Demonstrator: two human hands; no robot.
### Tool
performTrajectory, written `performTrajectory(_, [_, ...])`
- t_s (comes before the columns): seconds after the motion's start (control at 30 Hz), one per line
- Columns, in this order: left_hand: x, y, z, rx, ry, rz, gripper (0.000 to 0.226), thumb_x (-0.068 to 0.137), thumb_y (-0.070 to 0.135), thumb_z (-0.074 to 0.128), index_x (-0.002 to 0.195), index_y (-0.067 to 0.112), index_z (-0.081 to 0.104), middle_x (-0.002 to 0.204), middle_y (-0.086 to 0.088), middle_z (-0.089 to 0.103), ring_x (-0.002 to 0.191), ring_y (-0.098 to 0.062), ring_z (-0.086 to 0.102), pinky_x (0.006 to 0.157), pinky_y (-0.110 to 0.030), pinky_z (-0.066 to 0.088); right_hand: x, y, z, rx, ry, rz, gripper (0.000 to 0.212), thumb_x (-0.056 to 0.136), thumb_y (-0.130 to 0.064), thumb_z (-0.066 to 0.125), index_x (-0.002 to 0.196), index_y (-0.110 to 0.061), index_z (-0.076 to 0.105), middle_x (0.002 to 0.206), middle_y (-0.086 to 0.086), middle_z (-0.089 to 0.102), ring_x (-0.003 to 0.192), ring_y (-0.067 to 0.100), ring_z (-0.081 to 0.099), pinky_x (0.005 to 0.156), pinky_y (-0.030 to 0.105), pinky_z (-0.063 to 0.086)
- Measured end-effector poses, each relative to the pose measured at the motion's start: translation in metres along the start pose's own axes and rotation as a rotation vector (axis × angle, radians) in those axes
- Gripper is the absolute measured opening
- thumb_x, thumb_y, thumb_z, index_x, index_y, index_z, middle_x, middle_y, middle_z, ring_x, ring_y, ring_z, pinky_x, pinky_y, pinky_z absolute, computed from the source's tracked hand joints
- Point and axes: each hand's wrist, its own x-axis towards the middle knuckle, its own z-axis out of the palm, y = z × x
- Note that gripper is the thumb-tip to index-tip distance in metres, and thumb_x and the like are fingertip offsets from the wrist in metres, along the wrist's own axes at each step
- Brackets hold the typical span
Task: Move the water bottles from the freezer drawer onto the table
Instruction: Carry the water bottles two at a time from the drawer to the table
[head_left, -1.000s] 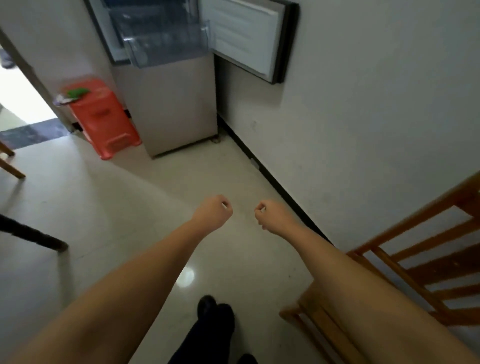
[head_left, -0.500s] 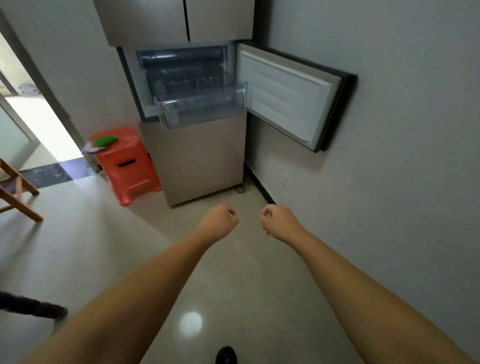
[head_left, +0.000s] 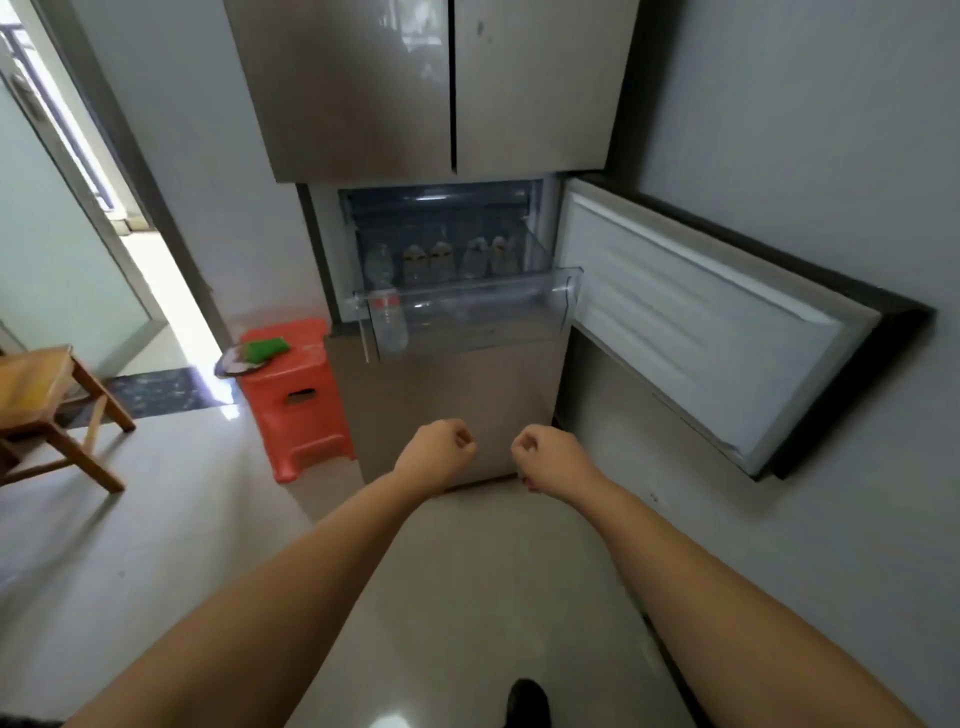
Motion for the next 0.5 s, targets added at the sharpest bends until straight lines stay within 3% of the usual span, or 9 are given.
performTrajectory(0.2, [0.131,0.043,-0.039,-0.093,0.129,0.016,0.025,0.091,0.020,0.055,0.109,0.010,0.067,0.108,-0.008,0.069,0.102,-0.022,0.064,0.091,-0.032,0.051,0.142,-0.020,-0.072,-0.064,0.014,-0.086,0.020,0.094,-0.025,0.050,0.100,-0.013,0.065,0.098,0.009,0.070,0.093,0.026,0.065,0.082,0.035,0.052])
performTrajectory(0.33, [0.189,0.048,-0.058,-0.133,0.162,0.008,0.023,0.093,0.019,0.054,0.109,0.010,0.066,0.106,-0.008,0.068,0.100,-0.022,0.063,0.092,-0.037,0.052,0.210,-0.040,-0.085,-0.066,-0.009,-0.140,0.018,0.094,-0.025,0.051,0.097,-0.015,0.065,0.095,0.008,0.070,0.092,0.024,0.065,0.080,0.033,0.050])
performTrajectory(0.5, [0.275,0.030,-0.097,-0.134,0.225,-0.016,0.022,0.092,0.018,0.055,0.107,0.009,0.067,0.105,-0.009,0.070,0.098,-0.022,0.064,0.088,-0.031,0.050,0.294,-0.074,-0.079,0.006,-0.002,-0.203,0.014,0.094,-0.021,0.051,0.087,-0.018,0.062,0.082,0.005,0.070,0.082,0.025,0.068,0.079,0.036,0.054])
